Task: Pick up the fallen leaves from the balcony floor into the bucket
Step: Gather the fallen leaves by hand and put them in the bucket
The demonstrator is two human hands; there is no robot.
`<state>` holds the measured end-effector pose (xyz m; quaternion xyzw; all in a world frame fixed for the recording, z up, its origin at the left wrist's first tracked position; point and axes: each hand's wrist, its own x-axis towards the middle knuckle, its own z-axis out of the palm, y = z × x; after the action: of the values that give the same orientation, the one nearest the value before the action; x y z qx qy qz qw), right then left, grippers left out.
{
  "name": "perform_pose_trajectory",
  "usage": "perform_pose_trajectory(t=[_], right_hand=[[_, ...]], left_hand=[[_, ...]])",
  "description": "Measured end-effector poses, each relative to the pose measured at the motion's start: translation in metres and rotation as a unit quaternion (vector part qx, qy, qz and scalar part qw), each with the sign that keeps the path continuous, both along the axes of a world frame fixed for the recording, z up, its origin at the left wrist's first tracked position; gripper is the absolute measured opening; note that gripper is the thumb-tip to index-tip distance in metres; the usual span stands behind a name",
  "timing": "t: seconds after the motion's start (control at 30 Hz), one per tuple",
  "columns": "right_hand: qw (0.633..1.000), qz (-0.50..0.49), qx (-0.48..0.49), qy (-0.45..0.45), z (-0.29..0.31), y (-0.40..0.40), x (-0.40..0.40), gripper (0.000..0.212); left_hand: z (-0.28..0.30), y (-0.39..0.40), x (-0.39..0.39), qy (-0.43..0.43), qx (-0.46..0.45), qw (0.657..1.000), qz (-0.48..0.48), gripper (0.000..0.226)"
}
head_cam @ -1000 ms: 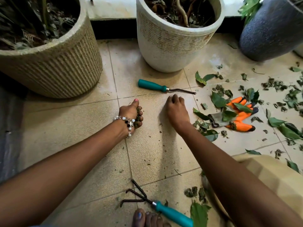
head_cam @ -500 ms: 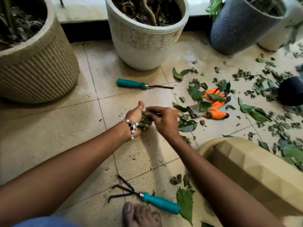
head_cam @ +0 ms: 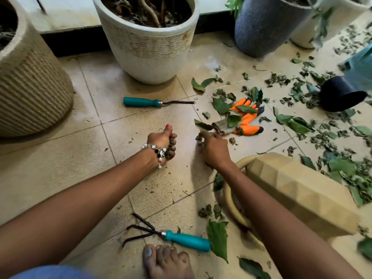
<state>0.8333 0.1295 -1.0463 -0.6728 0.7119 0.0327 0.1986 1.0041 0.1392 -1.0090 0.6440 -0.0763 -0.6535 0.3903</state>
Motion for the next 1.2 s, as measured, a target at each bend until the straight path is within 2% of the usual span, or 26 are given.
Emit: perform_pose_trajectory(t=[0.07,0.13,0.2,0.27,0.33,0.4,0.47,0.57,0.63,0.77,0.87,0.93,0.97,1.0,1.07,1.13,1.2], right_hand=[[0.996,0.078,-0.034,0.034,-0.011,0.004,0.004,0.039],[0.988,0.129,-0.083,0.025,-0.009,0.003,0.007,0.030],[0.988,0.122,-0.093,-0.018,-0.003,-0.004,0.007,0.026],[0.990,0.067,-0.105,-0.063,0.002,-0.013,0.004,0.026],[0.990,0.037,-0.122,-0.066,0.007,-0.020,0.004,0.035],[0.996,0.056,-0.073,-0.020,0.011,-0.027,0.006,0.062],[0.995,0.096,0.004,0.022,0.013,-0.032,0.009,0.078],[0.983,0.153,0.058,0.081,0.008,-0.037,0.011,0.073],[0.982,0.164,0.029,0.085,0.002,-0.038,0.014,0.063],[0.975,0.188,-0.110,0.045,-0.006,-0.027,0.021,0.029],[0.967,0.228,-0.116,0.010,-0.005,-0.020,0.019,0.026],[0.974,0.165,-0.116,-0.104,0.004,-0.016,0.022,0.024],[0.969,0.082,-0.106,-0.205,0.011,-0.012,0.027,0.023],[0.941,-0.013,-0.071,-0.332,0.019,-0.007,0.035,0.022],[0.815,-0.138,0.012,-0.562,0.033,0.001,0.053,0.019],[0.714,-0.192,0.064,-0.670,0.042,0.007,0.066,0.017],[0.641,-0.234,0.109,-0.722,0.049,0.010,0.074,0.017]], left_hand=[[-0.002,0.002,0.003,-0.002,0.001,1.000,0.005,0.038],[-0.005,0.004,0.006,-0.004,0.001,1.000,0.005,0.038],[-0.007,0.004,0.009,-0.003,-0.001,1.000,0.007,0.038],[-0.007,0.004,0.011,-0.004,-0.004,1.000,0.011,0.038],[-0.007,0.003,0.014,-0.009,-0.006,1.000,0.014,0.038],[-0.008,0.002,0.017,-0.012,-0.009,1.000,0.015,0.038],[-0.009,0.002,0.020,-0.013,-0.009,1.000,0.016,0.039],[-0.010,0.003,0.020,-0.014,-0.006,1.000,0.016,0.038],[-0.010,0.003,0.019,-0.012,-0.005,1.000,0.015,0.038],[-0.009,0.003,0.017,-0.009,-0.005,1.000,0.010,0.038],[-0.009,0.003,0.018,-0.009,-0.004,1.000,0.009,0.038],[-0.009,0.003,0.019,-0.008,-0.002,1.000,0.004,0.038],[-0.009,0.004,0.018,-0.007,-0.002,1.000,0.003,0.039],[-0.009,0.004,0.018,-0.006,-0.002,1.000,0.000,0.039],[-0.009,0.004,0.014,0.012,-0.001,1.000,-0.002,0.041],[-0.005,0.003,0.008,0.059,0.006,0.998,0.005,0.046],[0.000,0.001,0.004,0.109,0.020,0.994,0.017,0.052]])
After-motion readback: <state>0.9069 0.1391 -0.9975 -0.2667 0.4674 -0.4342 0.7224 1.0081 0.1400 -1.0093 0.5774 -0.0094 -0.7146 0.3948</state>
